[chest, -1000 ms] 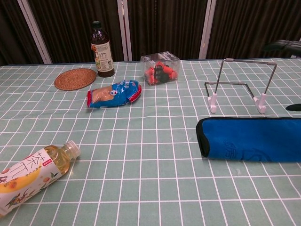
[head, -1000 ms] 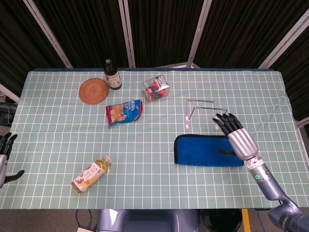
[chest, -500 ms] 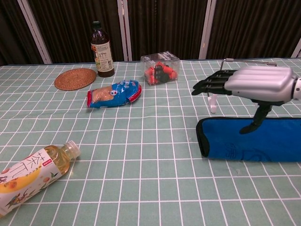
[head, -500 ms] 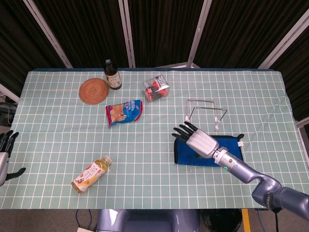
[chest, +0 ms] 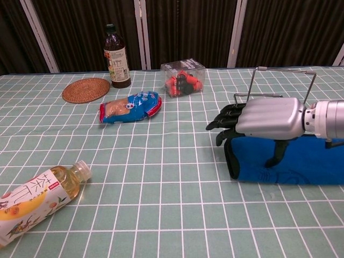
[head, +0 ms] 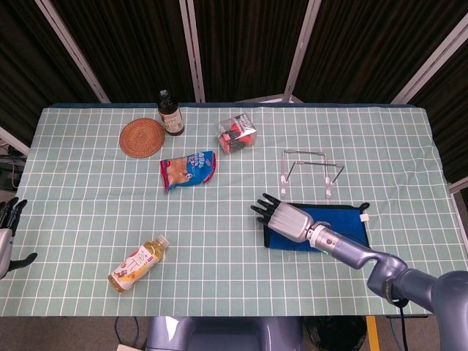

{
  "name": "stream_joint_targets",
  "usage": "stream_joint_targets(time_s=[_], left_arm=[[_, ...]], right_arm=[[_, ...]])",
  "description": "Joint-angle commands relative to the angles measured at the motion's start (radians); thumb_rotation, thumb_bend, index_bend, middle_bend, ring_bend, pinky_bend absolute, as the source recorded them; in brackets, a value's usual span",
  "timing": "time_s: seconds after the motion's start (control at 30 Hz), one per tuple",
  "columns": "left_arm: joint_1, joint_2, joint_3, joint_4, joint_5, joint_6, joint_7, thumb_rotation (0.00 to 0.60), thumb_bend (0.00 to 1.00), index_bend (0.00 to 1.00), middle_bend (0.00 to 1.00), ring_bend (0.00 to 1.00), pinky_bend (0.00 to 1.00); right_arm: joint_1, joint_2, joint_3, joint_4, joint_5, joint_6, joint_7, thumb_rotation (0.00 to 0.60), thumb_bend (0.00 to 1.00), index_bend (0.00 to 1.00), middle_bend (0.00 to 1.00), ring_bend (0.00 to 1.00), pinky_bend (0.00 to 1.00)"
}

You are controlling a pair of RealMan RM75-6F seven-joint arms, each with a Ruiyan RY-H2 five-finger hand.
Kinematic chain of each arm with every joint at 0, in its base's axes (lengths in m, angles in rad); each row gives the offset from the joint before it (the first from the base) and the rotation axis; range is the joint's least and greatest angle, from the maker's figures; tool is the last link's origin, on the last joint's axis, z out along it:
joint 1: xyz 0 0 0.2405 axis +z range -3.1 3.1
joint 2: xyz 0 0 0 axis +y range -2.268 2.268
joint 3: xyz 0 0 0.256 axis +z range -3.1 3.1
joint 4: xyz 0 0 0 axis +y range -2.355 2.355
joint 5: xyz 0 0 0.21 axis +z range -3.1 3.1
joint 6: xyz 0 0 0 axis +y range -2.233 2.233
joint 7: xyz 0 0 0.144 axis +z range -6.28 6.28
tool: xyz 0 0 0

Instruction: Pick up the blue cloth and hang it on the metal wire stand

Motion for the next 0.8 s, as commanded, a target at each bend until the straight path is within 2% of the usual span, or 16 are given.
stream_joint_targets(time_s=[0.03,0.23,0.8], left_arm=[[-0.002,-0.002,0.000,0.001,-0.002,-0.002,0.003,0.600,0.00,0.00,0.00,0.00,0.00],[-0.007,-0.006,-0.001,0.006,-0.010,-0.012,0.006,0.600,0.00,0.00,0.00,0.00,0.00],[-0.013,-0.011,0.000,0.010,-0.017,-0.020,0.009,0.600,0.00,0.00,0.00,0.00,0.00]], right_arm=[[0.012,-0.018,-0.006,0.018,0.001,-0.004,-0.002,0.600,0.00,0.23,0.00,0.00,0.00],[0.025,-0.036,-0.018,0.040,0.009,0.000,0.009,0.600,0.04,0.29,0.00,0.00,0.00],[0.041,-0.065,-0.051,0.077,0.026,0.011,0.016,0.600,0.08,0.33,0.00,0.00,0.00]])
